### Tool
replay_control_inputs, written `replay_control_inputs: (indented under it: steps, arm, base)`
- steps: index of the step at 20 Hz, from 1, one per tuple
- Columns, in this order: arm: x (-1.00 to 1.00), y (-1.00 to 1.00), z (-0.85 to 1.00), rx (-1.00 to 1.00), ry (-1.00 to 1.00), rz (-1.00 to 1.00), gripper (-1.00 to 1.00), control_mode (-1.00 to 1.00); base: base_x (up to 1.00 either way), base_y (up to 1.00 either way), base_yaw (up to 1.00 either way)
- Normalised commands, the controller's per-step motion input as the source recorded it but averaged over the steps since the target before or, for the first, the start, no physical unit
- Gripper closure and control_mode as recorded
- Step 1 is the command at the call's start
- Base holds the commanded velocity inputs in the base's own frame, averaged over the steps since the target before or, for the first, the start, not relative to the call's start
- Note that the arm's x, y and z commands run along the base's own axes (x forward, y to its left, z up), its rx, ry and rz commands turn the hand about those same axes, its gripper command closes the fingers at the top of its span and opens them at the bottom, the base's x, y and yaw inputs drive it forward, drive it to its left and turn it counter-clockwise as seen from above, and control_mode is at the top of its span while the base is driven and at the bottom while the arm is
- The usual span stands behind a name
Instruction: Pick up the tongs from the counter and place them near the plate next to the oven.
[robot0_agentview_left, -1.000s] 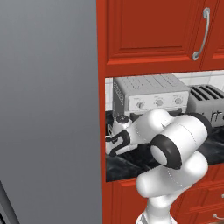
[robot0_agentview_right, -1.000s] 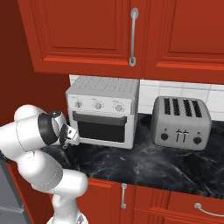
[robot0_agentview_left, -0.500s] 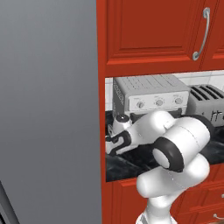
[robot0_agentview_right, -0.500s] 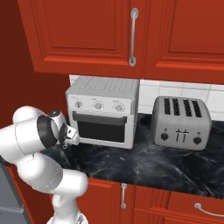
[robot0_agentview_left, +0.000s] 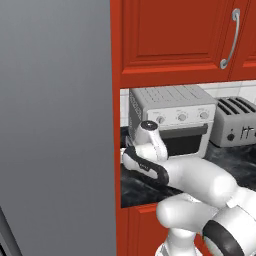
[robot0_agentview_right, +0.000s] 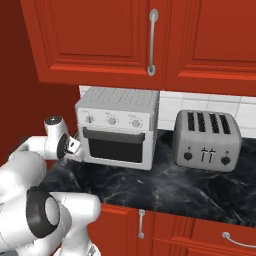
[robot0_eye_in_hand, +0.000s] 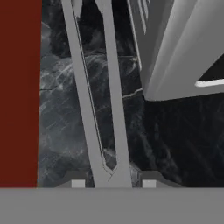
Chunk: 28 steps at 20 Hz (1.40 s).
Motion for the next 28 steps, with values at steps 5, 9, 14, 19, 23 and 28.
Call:
replay_control_inputs:
  steps: [5,9,14,19,23,28]
  arm:
    - [-0.77,0.00,1.00,0.04,0.05,0.00,1.00,-1.00]
    - [-0.82,0.00,1.00,0.00,0.14,0.00,1.00,-1.00]
    - [-0.85,0.00,0.78,-0.02,0.19,0.00,1.00,-1.00]
    - [-0.47,-0.12,0.45,-0.10,0.25,0.00,1.00,-1.00]
    - [-0.03,-0.15,0.26,-0.11,0.26,0.00,1.00,-1.00]
    - [0.05,-0.17,0.05,-0.07,0.23,0.00,1.00,-1.00]
  base:
    - [0.00,0.00,0.00]
    - [0.00,0.00,0.00]
    - [0.00,0.00,0.00]
    - [0.00,0.00,0.00]
    - [0.00,0.00,0.00]
    - [0.00,0.00,0.00]
